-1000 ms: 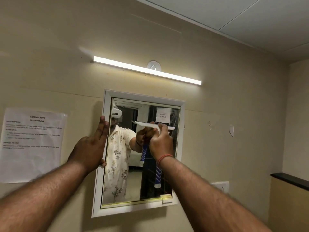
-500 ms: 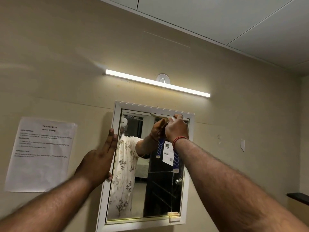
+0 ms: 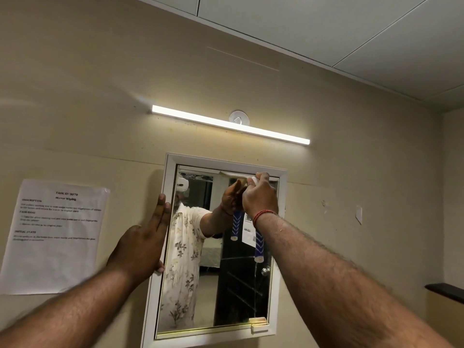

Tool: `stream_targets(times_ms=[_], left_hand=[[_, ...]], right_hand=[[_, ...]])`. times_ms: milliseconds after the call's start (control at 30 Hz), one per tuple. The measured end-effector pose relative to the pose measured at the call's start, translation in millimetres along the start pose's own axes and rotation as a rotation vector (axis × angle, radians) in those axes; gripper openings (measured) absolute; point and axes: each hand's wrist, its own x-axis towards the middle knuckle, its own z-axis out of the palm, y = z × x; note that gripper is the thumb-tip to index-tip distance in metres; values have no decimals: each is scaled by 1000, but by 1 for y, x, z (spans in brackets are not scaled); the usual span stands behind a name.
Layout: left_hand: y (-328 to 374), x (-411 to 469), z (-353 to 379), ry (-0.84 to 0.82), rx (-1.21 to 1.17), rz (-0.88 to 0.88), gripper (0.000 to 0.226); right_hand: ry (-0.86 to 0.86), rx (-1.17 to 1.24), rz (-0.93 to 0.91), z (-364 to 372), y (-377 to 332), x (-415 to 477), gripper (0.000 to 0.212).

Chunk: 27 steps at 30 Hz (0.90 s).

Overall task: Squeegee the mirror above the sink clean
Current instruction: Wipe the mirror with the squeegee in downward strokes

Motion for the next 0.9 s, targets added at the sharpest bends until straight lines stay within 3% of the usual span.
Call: stream_targets(times_ms=[533, 900], left_hand=[[4, -2, -6, 30, -37, 29, 173], [6, -3, -7, 35, -14, 22, 170]], right_hand=[[-57, 99, 107, 2, -1, -5, 36], [-95, 80, 59, -4, -4, 0, 34]])
